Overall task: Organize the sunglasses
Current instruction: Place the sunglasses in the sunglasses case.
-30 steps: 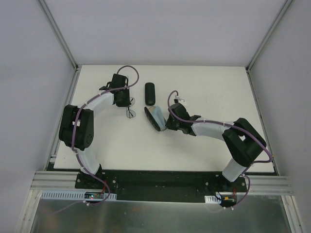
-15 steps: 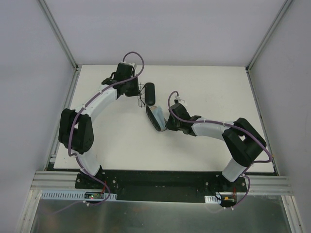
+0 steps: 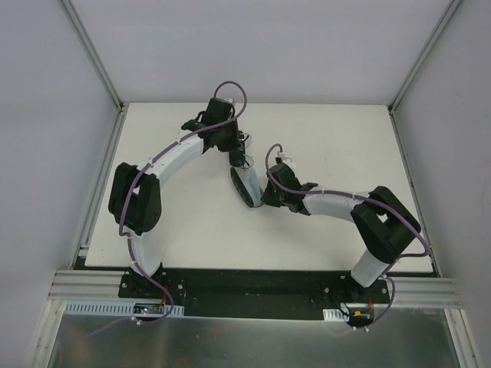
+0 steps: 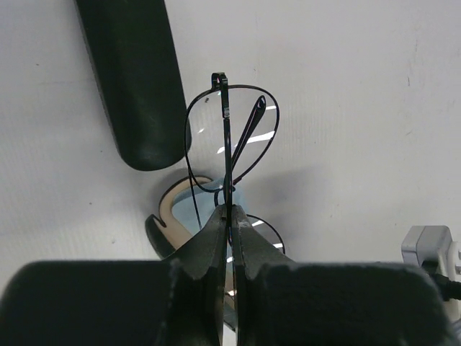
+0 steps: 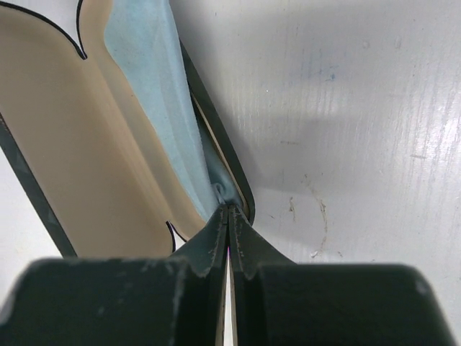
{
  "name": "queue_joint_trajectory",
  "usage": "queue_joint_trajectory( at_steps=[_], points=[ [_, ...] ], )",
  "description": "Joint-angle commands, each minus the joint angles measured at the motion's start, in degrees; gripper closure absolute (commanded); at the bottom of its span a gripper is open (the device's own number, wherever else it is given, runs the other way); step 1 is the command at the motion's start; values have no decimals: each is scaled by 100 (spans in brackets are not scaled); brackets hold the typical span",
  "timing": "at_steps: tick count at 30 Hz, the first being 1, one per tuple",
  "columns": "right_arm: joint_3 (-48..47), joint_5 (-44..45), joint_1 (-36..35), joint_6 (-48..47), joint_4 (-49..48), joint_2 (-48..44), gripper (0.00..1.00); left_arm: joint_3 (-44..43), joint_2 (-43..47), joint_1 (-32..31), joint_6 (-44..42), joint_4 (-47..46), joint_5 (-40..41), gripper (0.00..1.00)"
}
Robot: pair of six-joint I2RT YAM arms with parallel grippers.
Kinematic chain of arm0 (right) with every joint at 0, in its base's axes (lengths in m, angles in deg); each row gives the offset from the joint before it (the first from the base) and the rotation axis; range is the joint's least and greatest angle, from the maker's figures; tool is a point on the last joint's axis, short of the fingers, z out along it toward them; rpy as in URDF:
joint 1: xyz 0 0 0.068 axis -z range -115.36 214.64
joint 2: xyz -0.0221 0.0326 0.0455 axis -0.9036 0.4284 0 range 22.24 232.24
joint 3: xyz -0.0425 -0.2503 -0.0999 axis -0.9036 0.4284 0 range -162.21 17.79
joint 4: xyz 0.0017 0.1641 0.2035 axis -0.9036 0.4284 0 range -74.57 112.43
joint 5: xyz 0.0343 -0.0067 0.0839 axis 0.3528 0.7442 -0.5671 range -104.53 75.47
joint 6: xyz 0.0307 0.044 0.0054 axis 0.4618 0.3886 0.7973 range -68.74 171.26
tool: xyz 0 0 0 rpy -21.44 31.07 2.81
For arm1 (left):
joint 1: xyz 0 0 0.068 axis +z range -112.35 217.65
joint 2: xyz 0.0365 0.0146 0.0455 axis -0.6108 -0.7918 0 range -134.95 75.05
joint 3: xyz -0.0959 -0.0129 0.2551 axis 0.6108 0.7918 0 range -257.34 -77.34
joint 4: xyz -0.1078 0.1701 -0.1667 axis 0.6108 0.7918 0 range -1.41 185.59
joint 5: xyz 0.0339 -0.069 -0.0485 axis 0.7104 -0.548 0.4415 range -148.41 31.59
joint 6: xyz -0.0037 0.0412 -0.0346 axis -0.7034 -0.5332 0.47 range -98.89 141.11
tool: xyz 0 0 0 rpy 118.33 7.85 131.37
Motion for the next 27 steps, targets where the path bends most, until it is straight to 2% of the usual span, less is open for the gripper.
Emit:
queue_joint_trajectory(
  at_steps=[1, 17, 27],
  points=[
    [67, -16, 20, 85, -188, -91, 99, 58, 89, -336, 483, -15, 240, 100],
    [216, -43, 20, 208, -425, -91, 99, 1544, 652, -600, 1539, -1007, 549, 100],
    [260, -61, 29, 235, -496, -82, 99, 1755, 546, -740, 1609, -1219, 487, 100]
  ],
)
